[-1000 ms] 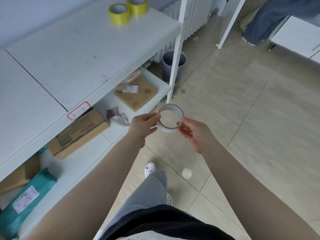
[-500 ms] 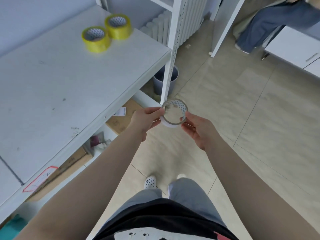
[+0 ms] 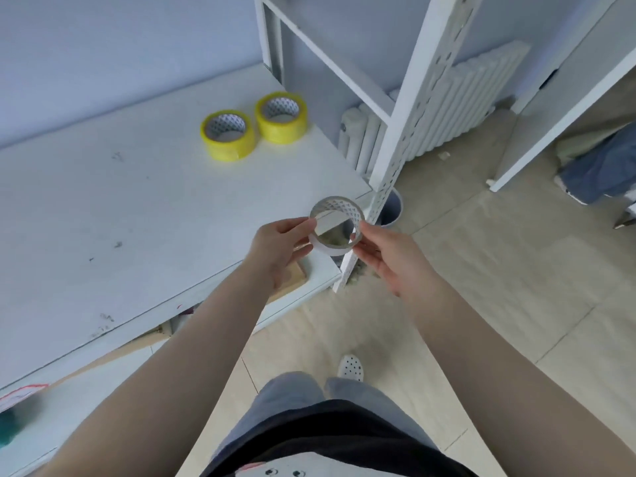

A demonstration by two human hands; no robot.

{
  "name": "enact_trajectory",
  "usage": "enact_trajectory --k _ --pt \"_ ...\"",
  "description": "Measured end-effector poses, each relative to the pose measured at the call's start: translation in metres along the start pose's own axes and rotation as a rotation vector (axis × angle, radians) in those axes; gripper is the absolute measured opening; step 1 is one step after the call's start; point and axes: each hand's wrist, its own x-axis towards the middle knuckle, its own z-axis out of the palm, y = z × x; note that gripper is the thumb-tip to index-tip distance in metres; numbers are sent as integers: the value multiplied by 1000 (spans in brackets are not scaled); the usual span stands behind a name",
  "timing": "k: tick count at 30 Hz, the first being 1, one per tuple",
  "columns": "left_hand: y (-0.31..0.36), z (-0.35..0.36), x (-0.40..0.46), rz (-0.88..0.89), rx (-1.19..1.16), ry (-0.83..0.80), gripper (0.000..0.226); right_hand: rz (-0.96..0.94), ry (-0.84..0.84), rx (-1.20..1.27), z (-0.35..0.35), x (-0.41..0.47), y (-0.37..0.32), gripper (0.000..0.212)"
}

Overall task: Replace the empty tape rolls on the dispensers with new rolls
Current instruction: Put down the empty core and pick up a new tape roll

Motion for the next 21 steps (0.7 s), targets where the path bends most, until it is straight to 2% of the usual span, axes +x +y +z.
enact_trajectory --k 8,12,14,16,21 --pt "41 15 39 35 -257 203 40 3 -176 -148 50 86 -61 14" --pt "59 10 68 79 -400 355 43 37 -209 -261 90 128 -84 38" --pt "66 7 79 81 -436 403 44 46 -175 -294 108 148 -94 39" --pt "71 3 89 77 -470 431 44 39 -154 -324 125 169 -101 41" --pt "81 -8 105 85 -489 461 44 17 -136 -367 153 211 -114 62"
